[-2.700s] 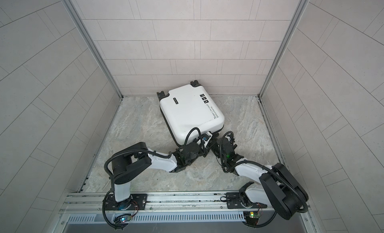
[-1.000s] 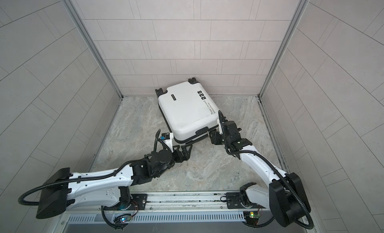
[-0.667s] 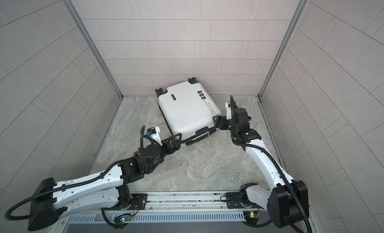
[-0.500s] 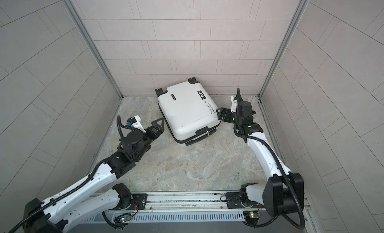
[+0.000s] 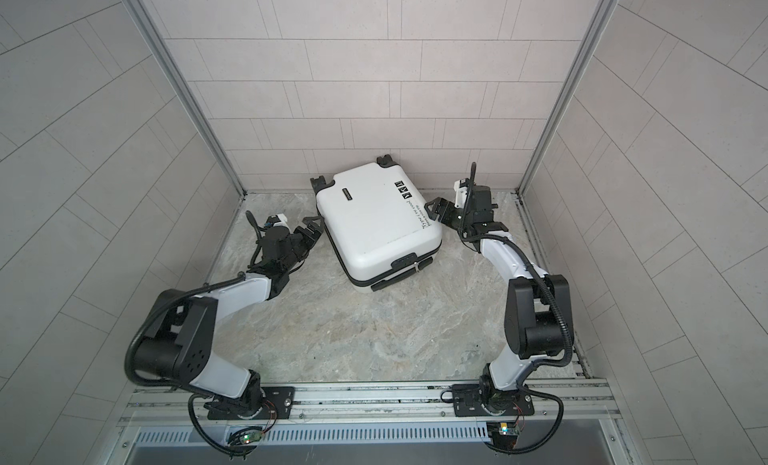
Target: Pack the luggage
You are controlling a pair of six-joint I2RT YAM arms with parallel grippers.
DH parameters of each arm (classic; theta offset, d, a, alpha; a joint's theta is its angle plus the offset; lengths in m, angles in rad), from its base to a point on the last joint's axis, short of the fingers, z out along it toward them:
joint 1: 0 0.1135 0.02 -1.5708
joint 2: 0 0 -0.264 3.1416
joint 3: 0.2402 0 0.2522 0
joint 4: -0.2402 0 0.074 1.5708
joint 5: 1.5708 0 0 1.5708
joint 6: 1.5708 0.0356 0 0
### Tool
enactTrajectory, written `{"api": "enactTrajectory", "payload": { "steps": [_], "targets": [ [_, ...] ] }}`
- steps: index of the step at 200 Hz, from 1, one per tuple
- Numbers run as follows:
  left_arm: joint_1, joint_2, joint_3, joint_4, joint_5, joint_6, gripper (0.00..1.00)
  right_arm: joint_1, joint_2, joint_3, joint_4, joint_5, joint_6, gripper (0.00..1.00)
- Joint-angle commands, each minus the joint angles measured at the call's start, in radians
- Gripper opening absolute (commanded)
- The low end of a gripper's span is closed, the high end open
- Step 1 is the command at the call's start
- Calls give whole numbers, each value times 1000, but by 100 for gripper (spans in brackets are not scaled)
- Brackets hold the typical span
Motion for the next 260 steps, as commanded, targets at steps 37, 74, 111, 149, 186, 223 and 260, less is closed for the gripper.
{"api": "enactTrajectory", "payload": {
  "steps": [37, 74, 111, 149, 186, 223, 260],
  "targets": [
    [-17, 167, 132, 357, 125, -73, 100, 29, -20, -44, 48, -58, 21, 89],
    [-30, 224, 216, 315, 176, -54, 100, 43, -62, -103, 54, -53, 22, 88],
    [-35, 292, 296, 294, 212, -55, 100, 47, -136, -167, 45, -38, 23, 88],
    [-50, 349, 396, 238, 240, -30, 100, 49, -230, -227, -4, 5, 4, 88],
    [-72, 384, 487, 155, 255, 21, 100, 48, -297, -247, -105, 75, -43, 88],
    [-72, 329, 457, 66, 199, 86, 99, 5, -324, -202, -249, 158, -89, 87],
    [-77, 64, 272, -110, 5, 200, 98, -35, -387, -183, -327, 203, -122, 86]
  ]
}}
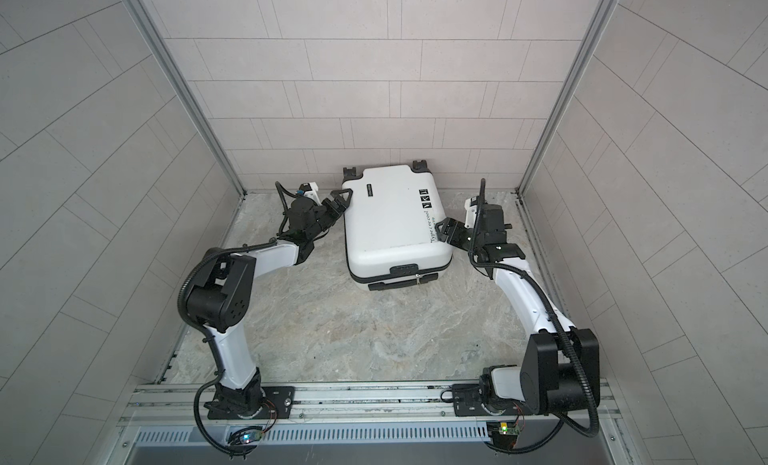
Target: Pack the luggage
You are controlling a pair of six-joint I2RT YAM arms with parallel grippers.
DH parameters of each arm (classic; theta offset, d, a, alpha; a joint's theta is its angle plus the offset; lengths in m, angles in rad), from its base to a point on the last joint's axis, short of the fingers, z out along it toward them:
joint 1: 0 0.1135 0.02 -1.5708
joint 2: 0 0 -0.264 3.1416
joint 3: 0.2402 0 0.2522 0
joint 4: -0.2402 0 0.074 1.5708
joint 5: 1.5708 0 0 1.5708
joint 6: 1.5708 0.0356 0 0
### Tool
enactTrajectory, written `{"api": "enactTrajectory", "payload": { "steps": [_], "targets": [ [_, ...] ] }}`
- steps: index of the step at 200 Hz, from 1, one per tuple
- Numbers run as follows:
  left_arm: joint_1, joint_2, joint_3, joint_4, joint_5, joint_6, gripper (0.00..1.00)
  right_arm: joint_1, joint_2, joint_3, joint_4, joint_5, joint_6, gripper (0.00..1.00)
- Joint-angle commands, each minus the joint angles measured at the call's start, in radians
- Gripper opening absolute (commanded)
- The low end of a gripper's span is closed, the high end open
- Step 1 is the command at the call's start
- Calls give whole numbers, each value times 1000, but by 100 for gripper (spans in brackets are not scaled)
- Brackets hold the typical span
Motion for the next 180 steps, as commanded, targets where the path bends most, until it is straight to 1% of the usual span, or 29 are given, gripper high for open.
{"api": "enactTrajectory", "payload": {
  "steps": [1, 15, 31, 44, 55, 76, 90, 97, 106, 116, 123, 133, 138, 145, 152, 155, 161, 165, 172, 180],
  "targets": [
    [-13, -200, -96, -118, -120, 97, 98, -18, -61, 22, -104, 66, -46, 86],
    [-26, -327, -164, -202, -189, 146, 98, -19, -96, 15, -122, 87, -60, 86],
    [-57, -469, -218, -304, -260, 237, 100, -19, -138, -7, -131, 104, -67, 86],
    [-76, -571, -256, -347, -284, 311, 100, -19, -167, -23, -143, 120, -76, 86],
    [-77, -646, -290, -353, -285, 329, 100, -19, -188, -31, -159, 140, -86, 86],
    [-75, -758, -305, -450, -354, 336, 100, -19, -231, -47, -178, 180, -94, 88],
    [-74, -829, -337, -453, -355, 344, 100, -19, -261, -59, -179, 212, -85, 89],
    [-74, -865, -357, -458, -366, 326, 100, -19, -273, -61, -185, 227, -84, 89],
    [-74, -910, -390, -492, -432, 256, 100, -18, -294, -69, -182, 235, -81, 89],
    [-71, -966, -441, -536, -538, 96, 100, -19, -317, -84, -169, 241, -72, 90],
    [-68, -997, -487, -515, -568, 51, 99, -19, -333, -94, -161, 241, -66, 90],
    [-68, -1034, -531, -482, -551, 68, 96, -17, -358, -110, -150, 232, -58, 90],
    [-70, -1047, -536, -505, -537, 67, 96, -18, -370, -119, -145, 220, -54, 90],
    [-70, -1064, -533, -567, -516, 33, 95, -16, -390, -136, -132, 200, -47, 90],
    [-71, -1066, -529, -621, -464, 15, 95, -12, -407, -158, -115, 181, -40, 90],
    [-71, -1096, -530, -636, -431, 15, 95, -9, -415, -168, -108, 175, -38, 90],
    [-81, -1109, -541, -639, -382, 14, 94, 2, -429, -189, -91, 173, -31, 89],
    [-97, -1112, -555, -626, -358, 10, 92, 14, -440, -203, -82, 177, -24, 89],
    [-135, -1119, -584, -585, -342, 4, 91, 41, -459, -236, -56, 183, -21, 89],
    [-216, -1131, -623, -541, -385, -10, 90, 81, -481, -273, -22, 198, -29, 88]
  ]
}}
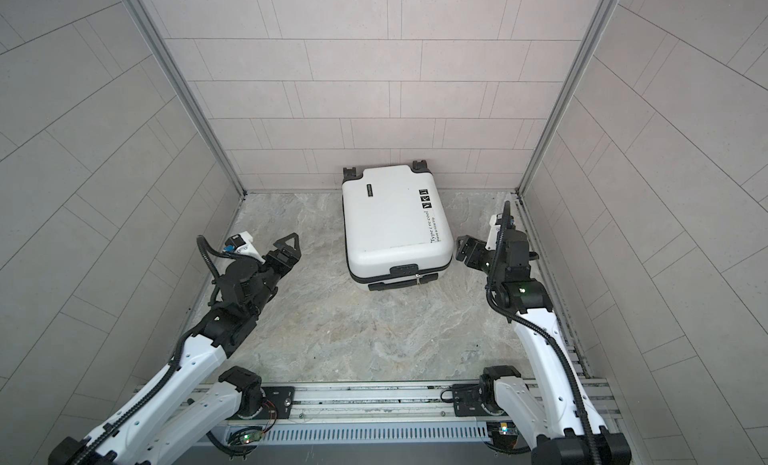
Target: Pack the luggage
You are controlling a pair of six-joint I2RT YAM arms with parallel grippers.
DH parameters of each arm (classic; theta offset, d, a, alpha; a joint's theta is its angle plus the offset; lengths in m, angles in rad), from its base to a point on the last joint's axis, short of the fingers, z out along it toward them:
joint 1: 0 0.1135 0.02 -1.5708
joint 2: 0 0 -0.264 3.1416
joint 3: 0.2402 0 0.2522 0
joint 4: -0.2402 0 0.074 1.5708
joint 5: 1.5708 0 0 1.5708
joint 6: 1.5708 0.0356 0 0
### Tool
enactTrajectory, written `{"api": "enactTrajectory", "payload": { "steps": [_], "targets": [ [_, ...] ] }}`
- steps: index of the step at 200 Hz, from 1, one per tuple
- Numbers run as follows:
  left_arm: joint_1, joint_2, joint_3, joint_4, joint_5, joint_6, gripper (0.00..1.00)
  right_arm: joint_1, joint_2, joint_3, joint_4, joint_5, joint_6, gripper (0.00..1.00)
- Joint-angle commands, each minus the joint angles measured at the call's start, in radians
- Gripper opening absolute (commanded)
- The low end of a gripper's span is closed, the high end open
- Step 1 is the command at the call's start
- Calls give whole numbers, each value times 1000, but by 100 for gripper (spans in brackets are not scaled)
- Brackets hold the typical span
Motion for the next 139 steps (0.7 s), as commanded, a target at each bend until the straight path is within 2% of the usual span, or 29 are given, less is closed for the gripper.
{"api": "enactTrajectory", "payload": {
  "steps": [1, 18, 33, 54, 77, 115, 126, 139],
  "targets": [
    [-133, -43, -75, 36, 21, -73, 90, 78, -55, -86, 90, 9, 16, 88],
    [-374, -59, -156, 140, -225, -88, 88, 185, -105, -166, 158, 79, -14, 88],
    [-568, -14, -223, 288, -424, -113, 85, 279, -139, -232, 193, 159, -48, 87],
    [-728, 133, -302, 533, -573, -154, 84, 368, -154, -291, 218, 226, -73, 86],
    [-811, 351, -277, 727, -583, -213, 81, 387, -161, -342, 248, 230, -66, 80],
    [-890, 759, -210, 1182, -649, -305, 76, 389, -203, -404, 280, 272, -47, 79],
    [-896, 843, -187, 1194, -662, -410, 75, 389, -219, -410, 270, 298, -38, 79],
    [-902, 911, -148, 1195, -646, -437, 74, 388, -238, -416, 260, 309, -42, 79]
  ]
}}
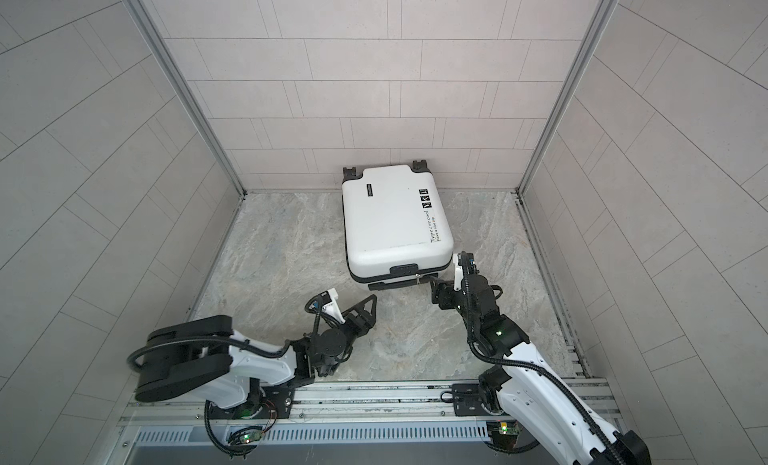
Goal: Pack the luggage
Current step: 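Move the left gripper to the near-corner zipper pull while the right approaches the handle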
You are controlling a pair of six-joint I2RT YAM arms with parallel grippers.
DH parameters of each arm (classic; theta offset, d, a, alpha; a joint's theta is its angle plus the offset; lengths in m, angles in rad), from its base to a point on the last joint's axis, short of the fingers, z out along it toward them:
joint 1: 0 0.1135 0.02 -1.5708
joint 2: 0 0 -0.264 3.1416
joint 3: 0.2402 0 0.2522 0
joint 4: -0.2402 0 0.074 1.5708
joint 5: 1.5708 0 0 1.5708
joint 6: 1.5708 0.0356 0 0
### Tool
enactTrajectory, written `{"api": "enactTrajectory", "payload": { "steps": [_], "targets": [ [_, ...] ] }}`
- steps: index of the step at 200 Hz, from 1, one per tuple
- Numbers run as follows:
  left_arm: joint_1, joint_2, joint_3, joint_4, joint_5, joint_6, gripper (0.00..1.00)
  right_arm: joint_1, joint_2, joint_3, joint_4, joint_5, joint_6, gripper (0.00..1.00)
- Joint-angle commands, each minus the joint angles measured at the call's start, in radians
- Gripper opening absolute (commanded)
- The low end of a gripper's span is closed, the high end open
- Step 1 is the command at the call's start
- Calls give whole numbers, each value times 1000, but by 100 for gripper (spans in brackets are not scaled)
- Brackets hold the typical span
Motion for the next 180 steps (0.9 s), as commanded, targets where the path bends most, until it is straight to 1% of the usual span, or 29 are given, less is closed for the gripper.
{"api": "enactTrajectory", "payload": {
  "steps": [1, 17, 46, 53, 67, 85, 112, 140, 180],
  "targets": [
    [-16, 102, 62, 210, -69, -130, 73, 3, -42, -5, 23, 66, 8, 79],
    [-30, 156, 106, 210, -73, -133, 72, 3, -63, -7, 12, 70, 3, 79],
    [-30, 281, 160, 214, -104, -308, 64, 3, -91, -15, -1, 79, -3, 79],
    [-28, 307, 172, 217, -103, -328, 63, 4, -95, -19, 1, 80, -2, 79],
    [-25, 343, 198, 215, -97, -342, 62, 4, -99, -27, 4, 88, 11, 79],
    [-6, 387, 222, 219, -59, -426, 61, 4, -100, -30, 3, 84, 14, 79],
    [30, 402, 233, 220, -11, -436, 60, 4, -105, -29, 5, 85, 11, 79],
    [82, 421, 241, 221, 61, -506, 59, 4, -111, -27, 8, 86, 11, 79],
    [116, 446, 263, 220, 91, -533, 57, 4, -123, -17, 5, 86, 12, 79]
  ]
}}
